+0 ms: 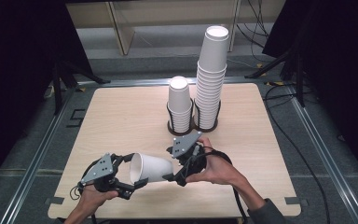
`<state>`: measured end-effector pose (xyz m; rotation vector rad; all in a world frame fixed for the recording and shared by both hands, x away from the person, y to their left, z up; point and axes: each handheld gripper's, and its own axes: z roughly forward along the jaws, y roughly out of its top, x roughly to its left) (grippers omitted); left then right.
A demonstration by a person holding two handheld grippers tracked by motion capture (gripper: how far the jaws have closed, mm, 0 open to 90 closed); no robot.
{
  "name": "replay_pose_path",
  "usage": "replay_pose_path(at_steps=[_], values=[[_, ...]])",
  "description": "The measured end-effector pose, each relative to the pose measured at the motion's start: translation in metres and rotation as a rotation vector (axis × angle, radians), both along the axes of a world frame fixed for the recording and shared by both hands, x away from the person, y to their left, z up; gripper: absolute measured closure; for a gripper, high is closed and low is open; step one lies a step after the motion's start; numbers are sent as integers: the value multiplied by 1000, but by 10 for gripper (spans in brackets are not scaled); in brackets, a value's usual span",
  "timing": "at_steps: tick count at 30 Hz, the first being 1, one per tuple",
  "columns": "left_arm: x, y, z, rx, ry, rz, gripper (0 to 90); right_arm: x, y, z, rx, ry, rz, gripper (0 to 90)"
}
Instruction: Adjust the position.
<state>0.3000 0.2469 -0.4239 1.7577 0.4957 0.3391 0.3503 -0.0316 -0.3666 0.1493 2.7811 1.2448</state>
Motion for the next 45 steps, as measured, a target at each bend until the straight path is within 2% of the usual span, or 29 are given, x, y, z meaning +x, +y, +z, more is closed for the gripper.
replay_pose_path(at_steps=[1,2,3,4,6,7,8,9,11,16,18,23,24,25,26,27,30,32,34,38,39,42,43,45], values=[[0,-1,0,10,-4,-2,84,2,2,-1,-3,-50,26,158],[0,-1,1,27,-1,-4,84,-1,3,-2,-22,-12,-5,158],[0,-2,0,21,-4,-9,84,-2,4,-4,-28,-18,-2,159],[-1,-1,1,49,1,-8,84,1,6,-5,-25,-56,28,159],[-1,-3,1,53,-10,-19,84,0,8,-7,-32,-55,32,159],[-1,-3,1,58,-8,-18,84,-2,9,-8,-37,-40,21,159],[-2,-3,1,67,-5,-13,84,-1,10,-9,-36,-57,34,159],[-2,-3,2,84,-2,-8,84,-2,11,-11,-38,-40,38,159],[-2,-4,1,69,-3,-12,84,-3,12,-12,-50,-43,29,159],[-4,-5,4,103,-4,-11,85,-3,18,-18,-53,-51,47,159],[-4,-7,3,93,-13,-20,85,-5,21,-20,-62,-53,51,159],[-6,-10,4,144,-15,-37,85,-7,28,-25,-79,-66,68,159],[-7,-11,4,141,-13,-44,84,-7,30,-25,-83,-79,73,159],[-6,-12,3,136,-18,-50,85,-9,32,-27,-87,-67,76,159],[-7,-12,4,147,-12,-51,85,-9,33,-27,-88,-80,88,159],[-7,-13,4,151,-13,-55,85,-10,34,-28,-90,-65,86,158],[-7,-12,4,161,-18,-64,85,-11,38,-31,-99,-61,98,158],[-7,-14,3,136,-18,-71,85,-11,40,-33,-100,-63,115,158],[-8,-15,3,134,-18,-79,85,-11,42,-33,-98,-65,122,157],[-9,-15,4,164,-19,-85,84,-12,46,-35,-99,-59,133,157],[-9,-15,4,165,-19,-86,85,-12,46,-35,-101,-74,138,157],[-9,-15,3,159,-19,-93,85,-12,47,-37,-95,-68,147,159],[-9,-15,3,162,-22,-95,84,-12,48,-38,-92,-51,151,159],[-9,-16,2,156,-24,-100,84,-11,48,-38,-91,-70,166,162]])
